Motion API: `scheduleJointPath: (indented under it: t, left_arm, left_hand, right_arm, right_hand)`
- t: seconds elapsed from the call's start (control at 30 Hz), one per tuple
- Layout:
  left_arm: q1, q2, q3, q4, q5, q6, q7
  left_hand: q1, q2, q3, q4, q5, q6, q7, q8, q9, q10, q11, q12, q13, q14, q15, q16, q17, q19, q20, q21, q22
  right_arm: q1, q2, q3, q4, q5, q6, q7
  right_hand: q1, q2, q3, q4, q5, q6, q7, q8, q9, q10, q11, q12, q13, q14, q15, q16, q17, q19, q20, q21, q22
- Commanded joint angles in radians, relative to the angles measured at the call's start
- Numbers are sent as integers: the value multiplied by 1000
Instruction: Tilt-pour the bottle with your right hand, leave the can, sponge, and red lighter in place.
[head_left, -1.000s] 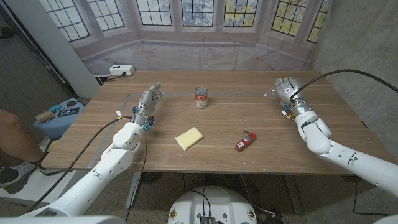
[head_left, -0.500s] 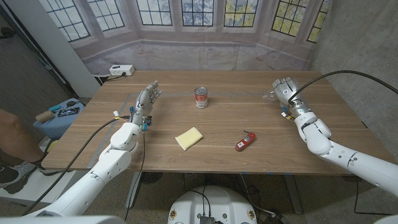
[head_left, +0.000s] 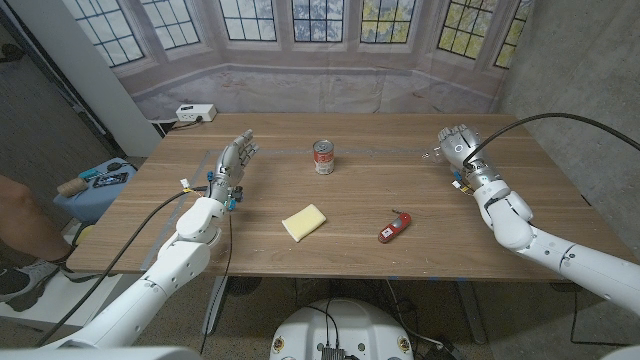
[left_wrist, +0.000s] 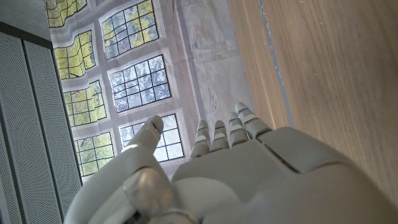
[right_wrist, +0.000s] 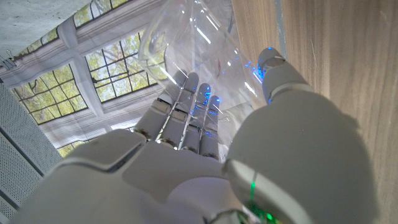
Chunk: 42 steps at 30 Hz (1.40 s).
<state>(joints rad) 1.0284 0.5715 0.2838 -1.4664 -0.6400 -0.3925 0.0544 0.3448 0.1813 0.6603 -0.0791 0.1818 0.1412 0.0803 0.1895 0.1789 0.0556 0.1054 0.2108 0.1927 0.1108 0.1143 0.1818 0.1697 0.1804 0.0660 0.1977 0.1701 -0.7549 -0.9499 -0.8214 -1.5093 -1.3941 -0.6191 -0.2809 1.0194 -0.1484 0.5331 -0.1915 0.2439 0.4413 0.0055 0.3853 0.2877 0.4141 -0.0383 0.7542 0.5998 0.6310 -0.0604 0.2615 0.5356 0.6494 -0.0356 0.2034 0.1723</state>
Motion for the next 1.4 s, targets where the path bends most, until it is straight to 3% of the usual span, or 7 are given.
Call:
scheduleJointPath:
  t: [0.03, 0.63, 0.97, 1.4]
  left_arm:
    - [1, 3, -1, -2, -2, 3, -5]
    - [1, 2, 0, -3, 1, 4, -3]
    - [0, 1, 4, -4, 1, 5, -7]
    - [-6, 1, 7, 1, -4, 6, -19]
  left_hand:
    - [16, 0, 1, -1, 4, 9, -1, 4, 4, 5, 4, 3, 3, 6, 5, 2, 3, 9, 1, 1, 5]
    - [19, 1, -1, -1, 4, 8, -1, 1, 4, 6, 5, 2, 3, 5, 6, 1, 3, 9, 0, 0, 5]
    - [20, 0, -1, 0, 4, 9, -1, 1, 5, 5, 5, 2, 3, 6, 5, 1, 3, 9, 1, 0, 5]
    - [21, 0, -2, 0, 4, 9, -1, 0, 5, 6, 4, 1, 3, 5, 5, 1, 3, 9, 2, 0, 5]
  right_arm:
    - [-4, -5, 3, -3, -5, 7, -1]
    - [-3, -1, 7, 1, 8, 14, -4]
    - [-28, 4, 42, -29, 90, 6, -33]
    - [-52, 66, 87, -46, 245, -8, -114]
  right_hand:
    - [-5, 7, 32, 29, 7, 5, 9, 3, 2, 8, 3, 6, 5, 9, -90, -5, 2, 1, 8, -2, 1]
    - [-11, 4, 40, 31, 9, 6, 11, 1, 1, 7, 4, 5, 5, 12, -87, -13, 5, 1, 11, -4, 1]
    - [-19, 6, 43, 35, 10, 11, 12, 2, 1, 11, 6, 6, 3, 13, -85, -16, 7, 3, 12, -4, 1]
    - [-25, 5, 48, 36, 11, 13, 8, 2, 0, 11, -6, 6, 4, 18, -94, -19, 10, 7, 8, -4, 1]
